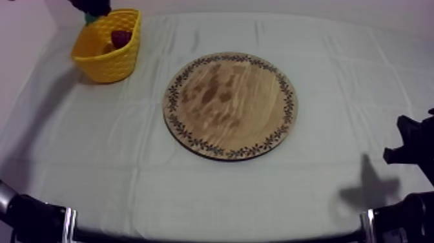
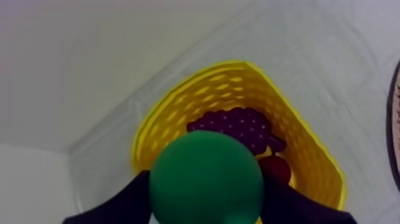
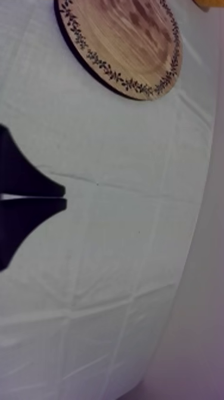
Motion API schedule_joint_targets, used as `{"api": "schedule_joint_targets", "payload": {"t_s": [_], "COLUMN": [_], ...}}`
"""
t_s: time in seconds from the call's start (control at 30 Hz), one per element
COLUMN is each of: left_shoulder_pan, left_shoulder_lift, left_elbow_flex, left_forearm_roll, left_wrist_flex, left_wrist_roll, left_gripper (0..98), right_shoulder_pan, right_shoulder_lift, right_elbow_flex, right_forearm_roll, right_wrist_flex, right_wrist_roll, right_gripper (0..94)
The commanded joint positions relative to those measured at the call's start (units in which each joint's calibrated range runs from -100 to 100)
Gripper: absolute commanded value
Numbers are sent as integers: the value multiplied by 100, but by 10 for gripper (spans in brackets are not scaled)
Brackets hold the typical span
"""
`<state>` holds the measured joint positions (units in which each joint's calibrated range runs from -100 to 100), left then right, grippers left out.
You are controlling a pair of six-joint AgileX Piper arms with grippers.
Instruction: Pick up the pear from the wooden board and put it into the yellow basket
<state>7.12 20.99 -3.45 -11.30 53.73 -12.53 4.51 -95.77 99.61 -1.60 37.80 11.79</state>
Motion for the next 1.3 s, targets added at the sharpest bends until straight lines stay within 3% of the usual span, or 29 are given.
{"api": "schedule_joint_targets", "payload": {"t_s": [0.0,0.47,0.57,0.73,0.83,1.27], "left_shoulder_pan": [-4,-26,-17,3,22,-49], "left_shoulder_lift": [361,1265,1286,1245,1197,427], "left_elbow_flex": [-135,-605,-630,-565,-554,-190], "left_forearm_roll": [-20,-25,15,70,63,53], "left_wrist_flex": [17,102,105,182,204,224], "left_wrist_roll": [127,585,836,1200,1410,1692], "left_gripper": [556,559,610,851,925,941], "right_shoulder_pan": [1,1,1,1,1,1], "right_shoulder_lift": [1,1,1,1,1,1], "right_elbow_flex": [5,5,5,5,5,5], "right_forearm_roll": [1,1,1,1,1,1], "right_wrist_flex": [2,2,2,2,2,2], "right_wrist_roll": [0,0,0,0,0,0], "right_gripper": [5,5,5,5,5,5]}}
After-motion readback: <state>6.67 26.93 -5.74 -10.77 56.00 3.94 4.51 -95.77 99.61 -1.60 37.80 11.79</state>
